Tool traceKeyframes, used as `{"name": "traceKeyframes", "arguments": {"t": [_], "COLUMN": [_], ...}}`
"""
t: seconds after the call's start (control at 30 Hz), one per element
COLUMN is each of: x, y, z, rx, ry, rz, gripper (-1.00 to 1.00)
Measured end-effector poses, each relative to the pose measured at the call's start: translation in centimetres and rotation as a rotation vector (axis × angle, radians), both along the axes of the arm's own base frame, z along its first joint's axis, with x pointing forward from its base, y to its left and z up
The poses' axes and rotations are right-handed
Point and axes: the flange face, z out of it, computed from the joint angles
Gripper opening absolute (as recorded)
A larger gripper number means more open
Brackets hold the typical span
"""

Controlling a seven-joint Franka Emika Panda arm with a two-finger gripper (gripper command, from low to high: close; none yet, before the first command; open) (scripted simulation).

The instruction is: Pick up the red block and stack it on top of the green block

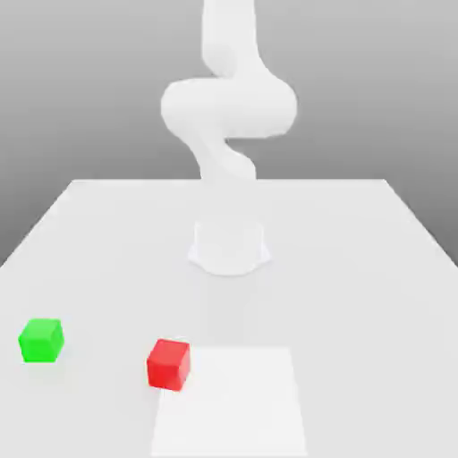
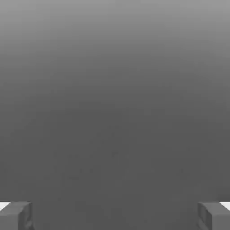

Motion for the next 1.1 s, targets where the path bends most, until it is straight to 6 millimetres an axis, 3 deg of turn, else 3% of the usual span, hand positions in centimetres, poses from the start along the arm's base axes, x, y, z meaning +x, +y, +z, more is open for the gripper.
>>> {"name": "traceKeyframes", "arguments": {"t": [0.27, 0.5, 0.67, 0.83, 1.0, 1.1], "x": [5.7, 7.2, 6.4, 4.2, 1.3, 0.0], "y": [-1.9, -5.0, -7.2, -8.6, -9.3, -9.2], "z": [-12.6, -23.8, -31.5, -38.3, -44.1, -46.5], "rx": [0.141, 0.275, 0.377, 0.484, 0.597, 0.648], "ry": [0.162, 0.281, 0.355, 0.423, 0.484, 0.507], "rz": [-0.376, -0.712, -0.956, -1.202, -1.453, -1.560], "gripper": [0.00, 0.00, 0.00, 0.00, 0.00, 0.00]}}
